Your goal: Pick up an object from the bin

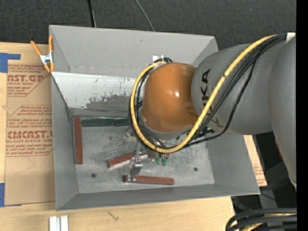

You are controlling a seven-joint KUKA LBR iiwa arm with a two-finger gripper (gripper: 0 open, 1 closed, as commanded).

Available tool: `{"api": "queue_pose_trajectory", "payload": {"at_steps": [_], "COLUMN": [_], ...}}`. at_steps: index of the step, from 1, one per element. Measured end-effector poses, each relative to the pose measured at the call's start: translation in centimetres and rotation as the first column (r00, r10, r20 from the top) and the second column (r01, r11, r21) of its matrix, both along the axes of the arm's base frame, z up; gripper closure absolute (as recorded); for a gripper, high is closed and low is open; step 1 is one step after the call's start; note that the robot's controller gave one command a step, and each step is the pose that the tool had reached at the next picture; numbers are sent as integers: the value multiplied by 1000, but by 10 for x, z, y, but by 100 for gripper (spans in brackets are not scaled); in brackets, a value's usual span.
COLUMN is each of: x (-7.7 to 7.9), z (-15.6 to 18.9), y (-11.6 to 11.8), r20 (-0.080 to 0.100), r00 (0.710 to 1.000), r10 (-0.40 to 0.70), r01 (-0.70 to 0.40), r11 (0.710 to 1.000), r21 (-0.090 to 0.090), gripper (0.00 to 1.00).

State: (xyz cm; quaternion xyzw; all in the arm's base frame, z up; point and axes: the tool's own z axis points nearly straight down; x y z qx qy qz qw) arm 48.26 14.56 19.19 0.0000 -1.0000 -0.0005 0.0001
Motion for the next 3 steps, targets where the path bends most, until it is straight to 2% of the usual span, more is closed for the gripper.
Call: {"api": "queue_pose_trajectory", "payload": {"at_steps": [1, 2, 3], "x": [0, 28, 24], "z": [0, -107, -113], "y": [0, -29, -30], "r20": [0, 34, 24], "r00": [1000, 998, 998], "r10": [0, 60, 61], "r01": [0, -60, -61], "r11": [1000, 998, 998], "r21": [0, 8, 6], "gripper": [0, 100, 0]}}
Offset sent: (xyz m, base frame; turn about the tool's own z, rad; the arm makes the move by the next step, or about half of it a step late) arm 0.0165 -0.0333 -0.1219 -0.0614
